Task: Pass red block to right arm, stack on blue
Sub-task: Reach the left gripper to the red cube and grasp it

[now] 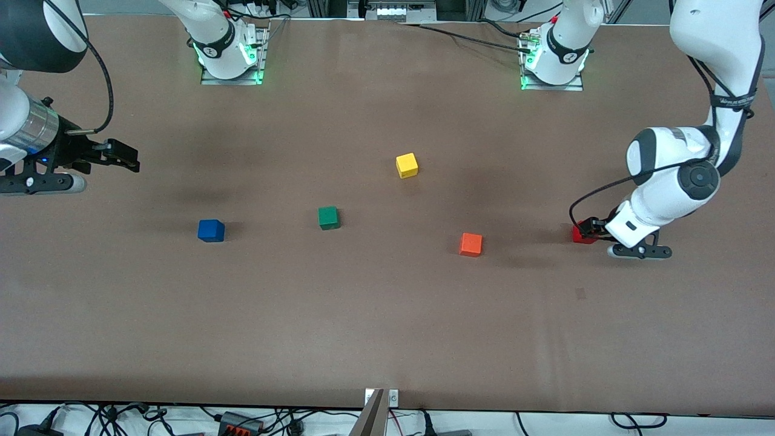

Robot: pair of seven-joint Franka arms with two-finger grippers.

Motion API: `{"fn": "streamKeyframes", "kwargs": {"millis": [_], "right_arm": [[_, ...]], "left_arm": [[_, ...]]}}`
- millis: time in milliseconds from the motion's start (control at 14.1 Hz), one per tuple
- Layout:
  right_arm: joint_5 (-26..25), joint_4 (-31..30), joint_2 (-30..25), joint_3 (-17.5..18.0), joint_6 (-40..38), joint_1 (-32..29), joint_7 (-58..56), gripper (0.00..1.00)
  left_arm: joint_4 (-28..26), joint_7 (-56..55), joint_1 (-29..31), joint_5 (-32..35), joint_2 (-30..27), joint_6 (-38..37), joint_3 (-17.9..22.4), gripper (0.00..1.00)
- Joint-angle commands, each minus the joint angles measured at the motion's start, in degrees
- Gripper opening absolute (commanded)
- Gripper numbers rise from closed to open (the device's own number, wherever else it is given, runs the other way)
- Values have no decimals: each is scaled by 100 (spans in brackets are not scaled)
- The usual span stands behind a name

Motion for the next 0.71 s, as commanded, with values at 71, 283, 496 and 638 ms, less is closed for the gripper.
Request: {"fn": "streamKeyframes", "kwargs": {"millis": [71,283,496,638], "right_arm": [[-32,-1,-64,-4,-44,136,-16,100],[3,34,-55,-4,-184,162,-34,100],[509,34,59,-4,-105,171,-60,100],[1248,34,190,-4,-96,180,-69,100]], "left_arm": [[-385,437,47,89,137,728,-9,100],[-518,420,56,89,383,1108,-9,100],[-624,455,74,97,331,1047,-9,41],[-633,464,74,97,314,995,-9,23]]}}
